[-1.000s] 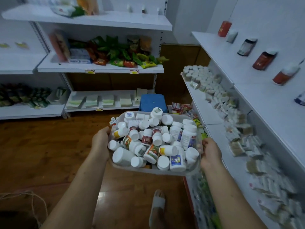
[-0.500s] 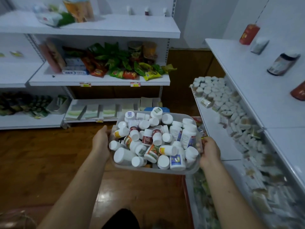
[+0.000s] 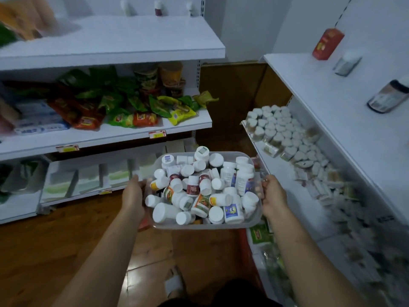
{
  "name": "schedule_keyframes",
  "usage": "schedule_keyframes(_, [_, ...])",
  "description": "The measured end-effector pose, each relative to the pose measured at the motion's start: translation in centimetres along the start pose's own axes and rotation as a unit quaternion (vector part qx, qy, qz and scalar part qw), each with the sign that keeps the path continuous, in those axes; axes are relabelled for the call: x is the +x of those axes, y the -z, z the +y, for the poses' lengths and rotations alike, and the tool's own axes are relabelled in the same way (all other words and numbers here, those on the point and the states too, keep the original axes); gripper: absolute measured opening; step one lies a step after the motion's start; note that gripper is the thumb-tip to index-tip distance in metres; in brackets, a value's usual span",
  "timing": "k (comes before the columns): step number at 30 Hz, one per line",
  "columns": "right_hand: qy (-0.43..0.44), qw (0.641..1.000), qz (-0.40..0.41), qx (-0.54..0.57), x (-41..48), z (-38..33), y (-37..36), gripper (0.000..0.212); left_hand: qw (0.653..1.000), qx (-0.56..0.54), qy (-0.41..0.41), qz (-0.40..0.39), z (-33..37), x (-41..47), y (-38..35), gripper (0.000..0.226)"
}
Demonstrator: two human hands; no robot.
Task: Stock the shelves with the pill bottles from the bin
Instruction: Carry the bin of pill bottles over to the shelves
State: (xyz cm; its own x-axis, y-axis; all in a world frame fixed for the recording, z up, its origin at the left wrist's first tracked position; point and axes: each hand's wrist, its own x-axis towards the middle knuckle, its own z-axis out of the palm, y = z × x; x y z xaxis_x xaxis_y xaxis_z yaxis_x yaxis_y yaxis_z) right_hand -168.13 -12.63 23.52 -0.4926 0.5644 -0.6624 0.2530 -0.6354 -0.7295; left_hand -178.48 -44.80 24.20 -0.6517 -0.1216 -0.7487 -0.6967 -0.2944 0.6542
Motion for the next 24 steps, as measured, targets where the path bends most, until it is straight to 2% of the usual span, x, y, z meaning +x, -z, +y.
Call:
schedule_keyframes(5, [-0.007,0.998,0.000,-0.055,6.1,-1.0,-2.7,0.039,0.999,0.013,0.047,-0.010,2.1,5.4,-2.9,0.060])
schedule_keyframes(9, [-0.016,0.988,-0.004,-0.156,14.0,-1.1,-3.7,0.042,0.996,0.045,0.074,-0.007,2.6,9.0,-6.2,0.070])
schedule_keyframes(14, [-0.067,0.959,-0.029,-0.273,25.3,-0.8,-4.3,0.086,0.994,0.038,0.094,0.044,1.9,14.7,-10.5,0.073])
schedule_keyframes(16, [-0.085,0.951,-0.036,-0.295,26.8,-1.4,-5.9,0.087,0.991,0.039,0.097,0.084,1.5,17.4,-11.7,0.072])
schedule_keyframes(20, [-0.095,0.939,-0.015,-0.330,30.0,-1.9,-8.9,0.062,0.986,0.064,0.120,0.098,0.8,20.1,-14.9,0.054])
schedule_keyframes(24, [-0.134,0.936,-0.019,-0.325,33.4,-0.8,-10.7,0.077,0.983,0.081,0.131,0.103,0.4,23.7,-16.7,0.042])
